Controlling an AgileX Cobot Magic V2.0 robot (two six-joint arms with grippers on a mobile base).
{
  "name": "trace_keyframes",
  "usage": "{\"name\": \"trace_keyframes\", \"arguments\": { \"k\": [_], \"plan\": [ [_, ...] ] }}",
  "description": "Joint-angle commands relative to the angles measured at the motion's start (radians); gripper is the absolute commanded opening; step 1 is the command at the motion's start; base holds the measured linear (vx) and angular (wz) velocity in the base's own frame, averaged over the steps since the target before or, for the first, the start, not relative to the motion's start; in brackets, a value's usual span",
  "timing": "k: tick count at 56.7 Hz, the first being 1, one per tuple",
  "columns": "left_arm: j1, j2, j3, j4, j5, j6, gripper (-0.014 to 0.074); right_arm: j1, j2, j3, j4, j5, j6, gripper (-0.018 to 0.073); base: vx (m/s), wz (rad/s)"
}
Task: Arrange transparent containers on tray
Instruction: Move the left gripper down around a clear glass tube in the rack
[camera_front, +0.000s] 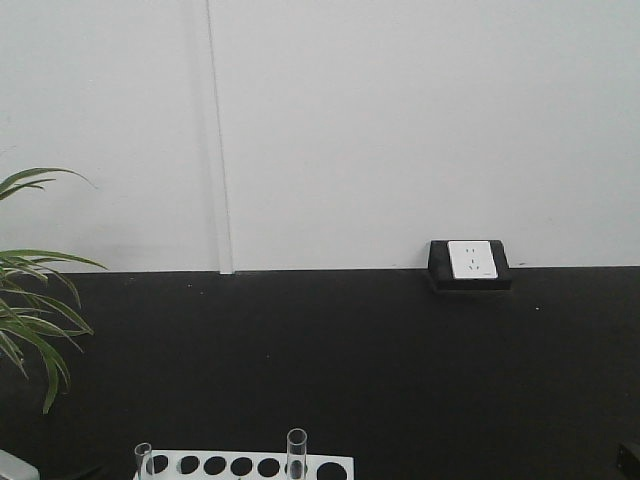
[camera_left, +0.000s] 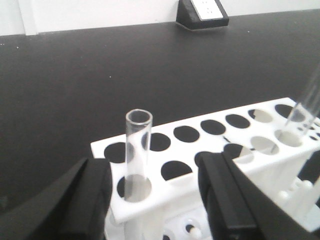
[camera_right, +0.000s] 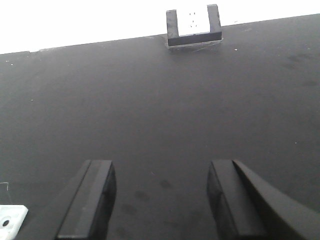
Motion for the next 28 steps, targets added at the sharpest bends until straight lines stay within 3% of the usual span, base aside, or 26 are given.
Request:
{"name": "trace_keyframes", "arguments": {
  "k": [1, 28],
  "plan": [
    [-0.007, 0.026, -0.022, -0.029, -0.176, 0.023, 0.0518, 0.001, 0.000, -0.032, 0.000, -0.075, -0.009, 0.0478, 0.00, 0.00],
    [-0.007, 0.182, -0.135, -0.030, -0.192, 0.023, 0.0515, 0.001, 0.000, -0.032, 0.002, -0.046, -0.009, 0.0478, 0.00, 0.00]
  ]
}}
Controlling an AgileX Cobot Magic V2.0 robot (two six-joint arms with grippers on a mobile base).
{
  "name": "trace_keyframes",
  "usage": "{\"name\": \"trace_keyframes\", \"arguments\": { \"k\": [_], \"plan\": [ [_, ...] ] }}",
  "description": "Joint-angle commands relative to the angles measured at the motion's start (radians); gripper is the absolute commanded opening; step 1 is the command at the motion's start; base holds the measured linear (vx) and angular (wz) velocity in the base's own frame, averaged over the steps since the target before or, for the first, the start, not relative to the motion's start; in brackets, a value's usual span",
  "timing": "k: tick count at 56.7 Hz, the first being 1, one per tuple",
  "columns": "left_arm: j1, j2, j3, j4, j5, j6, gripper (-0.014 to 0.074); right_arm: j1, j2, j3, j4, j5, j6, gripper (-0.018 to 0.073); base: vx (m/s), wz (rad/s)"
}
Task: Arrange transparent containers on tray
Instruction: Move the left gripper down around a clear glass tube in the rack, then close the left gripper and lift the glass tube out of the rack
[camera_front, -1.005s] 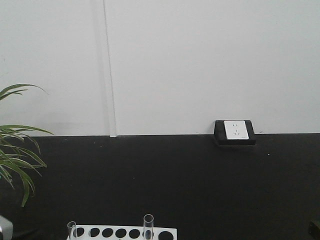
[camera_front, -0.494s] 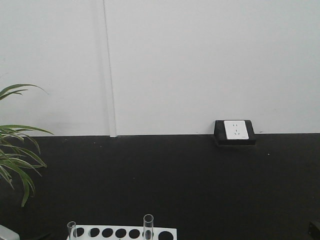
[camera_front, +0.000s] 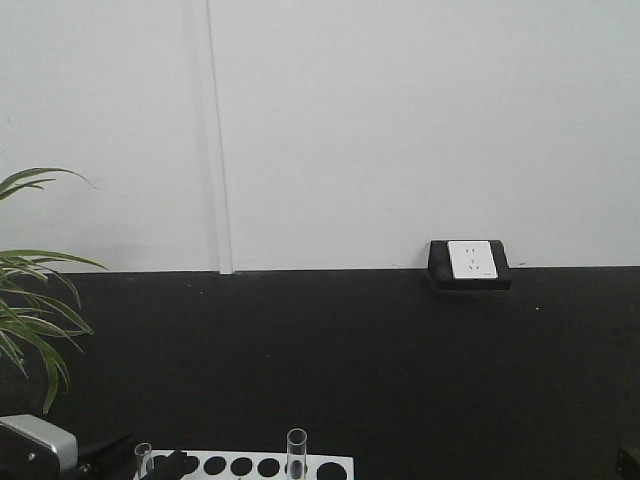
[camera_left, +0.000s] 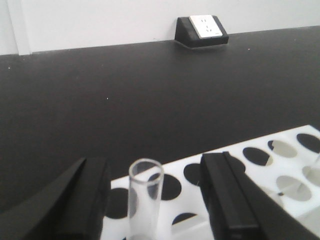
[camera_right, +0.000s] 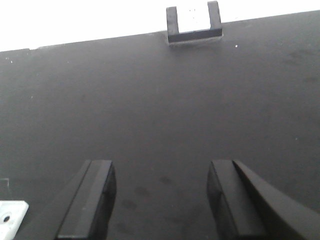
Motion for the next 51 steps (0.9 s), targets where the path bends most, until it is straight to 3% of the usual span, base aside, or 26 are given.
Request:
{"name": "trace_keyframes", "arguments": {
  "k": [1, 15, 39, 51],
  "plan": [
    [-0.007, -0.002, -0.024, -0.020, -0.079, 0.002, 0.0513, 0.001, 0.000, -0.032, 0.001, -0.061, -0.009, 0.0478, 0.00, 0.00],
    [-0.007, 0.061, -0.024, -0.016, -0.196, 0.002, 0.0451, 0.001, 0.000, -0.032, 0.001, -0.061, -0.009, 0.0478, 0.00, 0.00],
    [-0.007, 0.074, -0.024, -0.020, -0.198, 0.004, 0.0237, 0.001, 0.000, -0.032, 0.001, -0.061, -0.009, 0.0478, 0.00, 0.00],
    [-0.006, 0.073, -0.024, -0.020, -0.223, 0.046, 0.0131, 0.001, 0.000, -0.032, 0.001, -0.061, -0.009, 0.0478, 0.00, 0.00]
  ]
}}
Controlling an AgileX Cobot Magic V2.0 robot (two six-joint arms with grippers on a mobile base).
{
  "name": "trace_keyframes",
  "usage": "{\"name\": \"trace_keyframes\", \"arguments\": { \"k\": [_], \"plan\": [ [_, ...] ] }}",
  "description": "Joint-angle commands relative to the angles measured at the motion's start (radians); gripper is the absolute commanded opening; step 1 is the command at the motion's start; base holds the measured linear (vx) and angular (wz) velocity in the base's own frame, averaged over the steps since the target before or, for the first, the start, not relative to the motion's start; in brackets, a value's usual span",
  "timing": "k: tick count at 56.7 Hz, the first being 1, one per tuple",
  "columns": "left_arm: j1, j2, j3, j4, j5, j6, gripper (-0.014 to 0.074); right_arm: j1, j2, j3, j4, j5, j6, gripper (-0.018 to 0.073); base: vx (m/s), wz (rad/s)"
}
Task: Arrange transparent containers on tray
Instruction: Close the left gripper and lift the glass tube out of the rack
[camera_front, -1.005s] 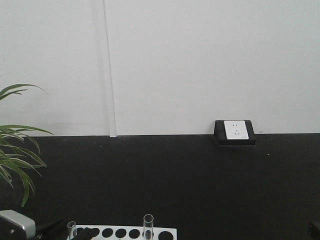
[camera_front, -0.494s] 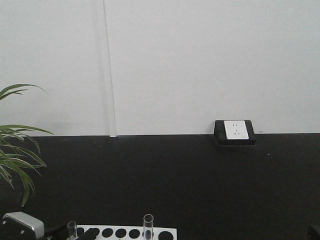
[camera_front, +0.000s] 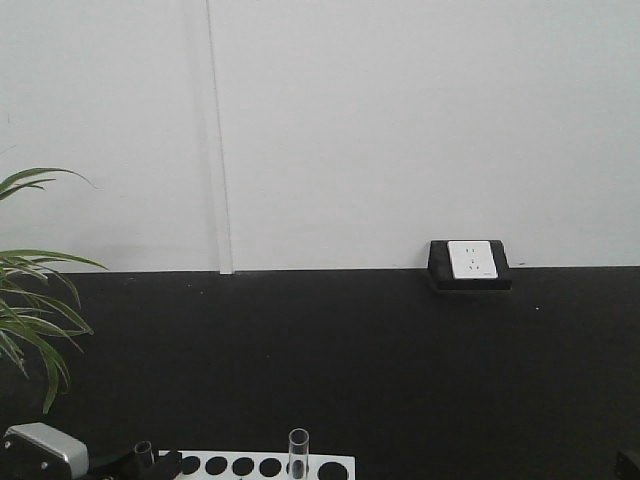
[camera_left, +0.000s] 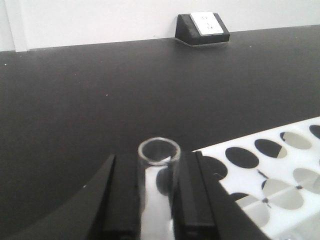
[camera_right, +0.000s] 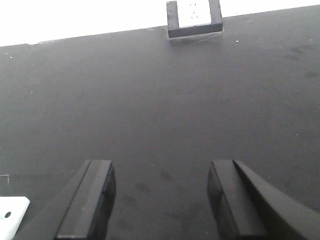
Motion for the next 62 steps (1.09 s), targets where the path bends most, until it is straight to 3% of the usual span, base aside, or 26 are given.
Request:
{"name": "trace_keyframes", "arguments": {
  "k": [1, 16, 22, 32, 33, 50, 55, 62],
  "plan": [
    [-0.006, -0.029, -0.022, -0.010, -0.103, 0.006, 0.0126, 0.001, 0.000, -0.032, 0.001, -0.071, -0.009, 0.0478, 0.00, 0.00],
    [-0.006, -0.139, -0.026, -0.010, -0.095, 0.005, 0.0107, 0.001, 0.000, -0.032, 0.000, -0.071, -0.017, 0.0478, 0.00, 0.00],
    [-0.006, -0.220, -0.051, -0.010, -0.028, 0.004, 0.0109, 0.001, 0.000, -0.032, 0.000, -0.071, -0.017, 0.0478, 0.00, 0.00],
    [-0.006, -0.388, -0.153, -0.009, 0.241, 0.004, 0.0111, 0.001, 0.000, -0.032, -0.001, -0.086, -0.017, 0.0478, 0.00, 0.00],
    [-0.006, -0.474, -0.200, -0.010, 0.375, 0.003, 0.0111, 0.001, 0.000, -0.032, -0.001, -0.110, -0.017, 0.0478, 0.00, 0.00],
    [-0.006, -0.729, -0.206, -0.010, 0.628, 0.003, 0.0111, 0.005, 0.000, -0.031, -0.001, -0.128, -0.038, 0.0478, 0.00, 0.00],
    [-0.006, -0.785, -0.206, -0.010, 0.741, 0.003, 0.0111, 0.061, 0.011, -0.029, -0.003, -0.136, -0.140, 0.0478, 0.00, 0.00],
    [-0.006, -0.847, -0.206, -0.010, 0.886, 0.004, 0.0111, 0.239, 0.041, -0.029, 0.007, -0.208, -0.243, 0.0478, 0.00, 0.00]
  ]
}}
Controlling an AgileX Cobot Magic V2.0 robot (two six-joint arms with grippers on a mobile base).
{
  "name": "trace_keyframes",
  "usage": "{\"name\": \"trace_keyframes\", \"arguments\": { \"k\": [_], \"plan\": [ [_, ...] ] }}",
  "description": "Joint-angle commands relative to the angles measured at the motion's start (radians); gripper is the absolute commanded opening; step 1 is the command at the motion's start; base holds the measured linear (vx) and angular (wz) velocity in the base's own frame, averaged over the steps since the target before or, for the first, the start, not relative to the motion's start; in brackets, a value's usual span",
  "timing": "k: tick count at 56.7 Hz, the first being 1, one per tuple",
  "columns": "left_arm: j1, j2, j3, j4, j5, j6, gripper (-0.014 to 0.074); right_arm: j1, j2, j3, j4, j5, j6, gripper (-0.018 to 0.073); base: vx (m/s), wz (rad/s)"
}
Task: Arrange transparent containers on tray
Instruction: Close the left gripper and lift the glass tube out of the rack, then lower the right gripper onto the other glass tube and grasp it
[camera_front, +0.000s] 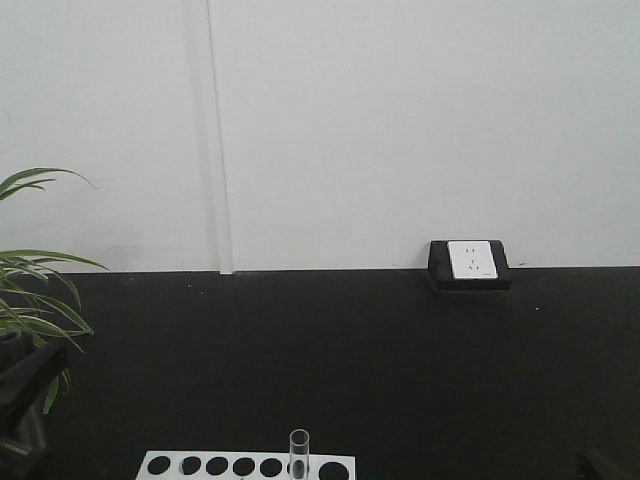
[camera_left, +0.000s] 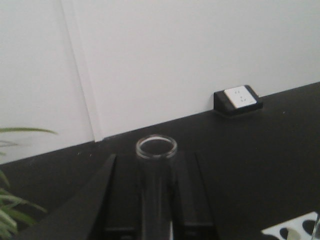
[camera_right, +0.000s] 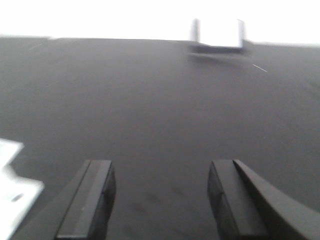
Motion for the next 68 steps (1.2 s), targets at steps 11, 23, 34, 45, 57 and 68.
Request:
{"name": "trace_keyframes", "arguments": {
  "k": [11, 23, 34, 45, 57, 68],
  "plan": [
    [-0.006, -0.069, -0.036, -0.013, 0.096, 0.000, 0.0111, 0.335, 0.161, -0.032, 0.000, -0.310, -0.083, 0.0478, 0.00, 0.00],
    [-0.006, -0.068, -0.036, -0.013, 0.091, 0.000, 0.0111, 0.488, 0.398, -0.032, 0.001, -0.524, -0.077, 0.0478, 0.00, 0.00],
    [-0.006, -0.068, -0.036, -0.013, 0.089, 0.000, 0.0111, 0.546, 0.592, -0.079, 0.004, -0.679, 0.009, 0.0481, 0.00, 0.00],
    [-0.006, -0.068, -0.036, -0.013, 0.089, 0.000, 0.0111, 0.548, 0.729, -0.193, 0.003, -0.695, 0.035, 0.0501, 0.00, 0.00],
    [-0.006, -0.068, -0.036, -0.013, 0.089, 0.000, 0.0111, 0.548, 0.812, -0.283, 0.000, -0.696, 0.035, 0.0503, 0.00, 0.00],
    [-0.006, -0.068, -0.036, -0.013, 0.089, 0.000, 0.0111, 0.548, 0.875, -0.347, 0.000, -0.706, 0.035, 0.0503, 0.00, 0.00]
  ]
}}
